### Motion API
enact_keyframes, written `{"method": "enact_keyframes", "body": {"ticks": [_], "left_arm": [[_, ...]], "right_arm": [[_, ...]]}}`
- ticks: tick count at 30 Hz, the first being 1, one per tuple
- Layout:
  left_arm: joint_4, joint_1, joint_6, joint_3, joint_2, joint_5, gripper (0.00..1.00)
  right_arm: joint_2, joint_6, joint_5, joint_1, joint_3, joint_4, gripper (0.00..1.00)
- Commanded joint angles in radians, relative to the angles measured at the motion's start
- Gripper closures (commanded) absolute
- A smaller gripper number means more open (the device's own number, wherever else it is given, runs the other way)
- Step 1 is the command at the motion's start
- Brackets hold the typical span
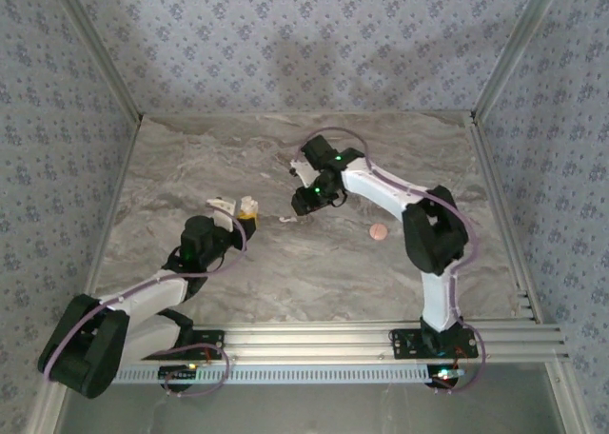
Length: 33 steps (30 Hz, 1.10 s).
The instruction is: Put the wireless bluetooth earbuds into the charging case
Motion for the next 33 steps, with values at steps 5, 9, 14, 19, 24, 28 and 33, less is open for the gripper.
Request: {"method": "enact_keyframes", "body": {"ticks": [5, 9, 14, 19, 24, 28, 33], "left_arm": [[-0.096, 0.031, 0.016, 0.006, -0.107, -0.076, 0.91], [-0.146, 0.076, 0.007, -0.015, -0.18, -0.08, 0.91], [-0.2, 0.108, 0.006, -0.03, -0.26, -0.08, 0.9], [-0.222, 0.114, 0.006, -0.035, -0.294, -0.082, 0.9], [-0.226, 0.117, 0.004, -0.037, -0.298, -0.08, 0.9], [-0.229, 0.117, 0.006, -0.036, -0.304, -0.074, 0.9], [-0.239, 0.118, 0.007, -0.036, -0.317, -0.077, 0.9]], "right_arm": [[0.194, -0.154, 0.128, 0.092, 0.288, -0.253, 0.59], [0.304, -0.31, 0.188, 0.119, 0.425, -0.366, 0.59], [0.399, -0.444, 0.284, 0.137, 0.543, -0.45, 0.58], [0.438, -0.499, 0.299, 0.144, 0.583, -0.449, 0.57], [0.448, -0.51, 0.249, 0.141, 0.592, -0.407, 0.56], [0.472, -0.508, 0.215, 0.13, 0.611, -0.399, 0.53], [0.491, -0.505, 0.182, 0.127, 0.635, -0.406, 0.51]]}}
